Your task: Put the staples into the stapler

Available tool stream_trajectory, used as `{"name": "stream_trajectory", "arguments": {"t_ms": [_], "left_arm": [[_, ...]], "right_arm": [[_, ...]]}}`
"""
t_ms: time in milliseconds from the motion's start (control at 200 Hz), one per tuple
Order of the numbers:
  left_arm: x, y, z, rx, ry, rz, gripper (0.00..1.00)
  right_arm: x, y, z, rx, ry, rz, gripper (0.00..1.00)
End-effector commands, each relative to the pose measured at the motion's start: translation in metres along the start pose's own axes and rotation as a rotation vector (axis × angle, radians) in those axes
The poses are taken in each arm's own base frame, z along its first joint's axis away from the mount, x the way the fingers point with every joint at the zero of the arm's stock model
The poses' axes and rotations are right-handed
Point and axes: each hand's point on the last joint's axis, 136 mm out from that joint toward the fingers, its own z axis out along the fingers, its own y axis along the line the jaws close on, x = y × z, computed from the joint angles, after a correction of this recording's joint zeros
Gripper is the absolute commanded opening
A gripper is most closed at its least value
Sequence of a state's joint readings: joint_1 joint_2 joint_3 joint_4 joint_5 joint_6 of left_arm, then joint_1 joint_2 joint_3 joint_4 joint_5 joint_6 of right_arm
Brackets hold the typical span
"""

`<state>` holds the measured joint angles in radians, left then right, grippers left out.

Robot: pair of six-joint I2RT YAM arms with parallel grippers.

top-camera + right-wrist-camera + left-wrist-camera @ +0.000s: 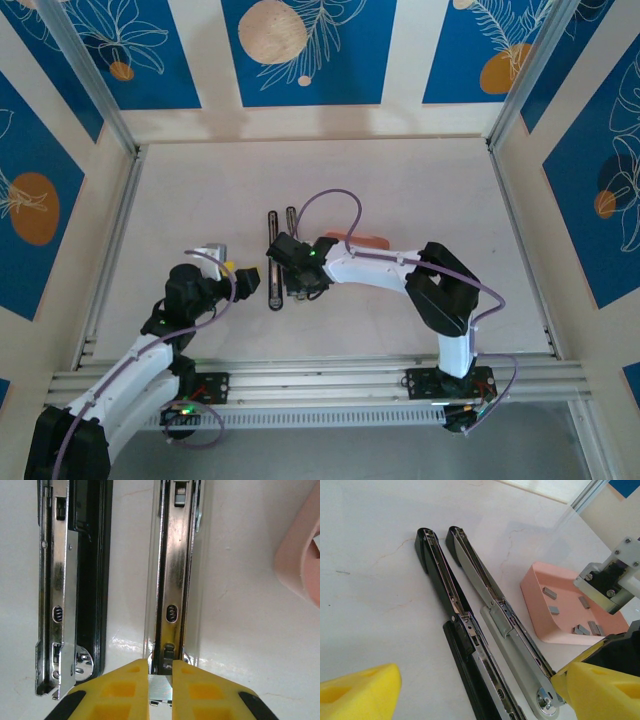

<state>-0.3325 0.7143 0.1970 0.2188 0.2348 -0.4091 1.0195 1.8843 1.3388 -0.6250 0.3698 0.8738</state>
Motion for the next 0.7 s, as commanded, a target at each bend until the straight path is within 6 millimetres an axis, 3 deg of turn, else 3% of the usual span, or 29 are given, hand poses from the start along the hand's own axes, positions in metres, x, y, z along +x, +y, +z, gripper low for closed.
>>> {"name": "stream_trajectory", "arguments": {"t_ms": [0,315,695], "left_arm": [[0.0,-0.003,-0.001,0.009,-0.002,0.02,0.86],[-0.001,-0.003,-0.001,0.01,-0.003,0.019,0.85],[-0.001,-0.003,-0.001,0.007,-0.001,0.02,0.86]], "right_arm": [[0.008,-0.013,0.006,0.051,0.031,0.007,0.14],[-0.007,-0.01,-0.019,0.021,-0.057,-0.01,0.14],[0.0,-0.016,-0.006,0.04,-0.018,-0.003,0.14]]}}
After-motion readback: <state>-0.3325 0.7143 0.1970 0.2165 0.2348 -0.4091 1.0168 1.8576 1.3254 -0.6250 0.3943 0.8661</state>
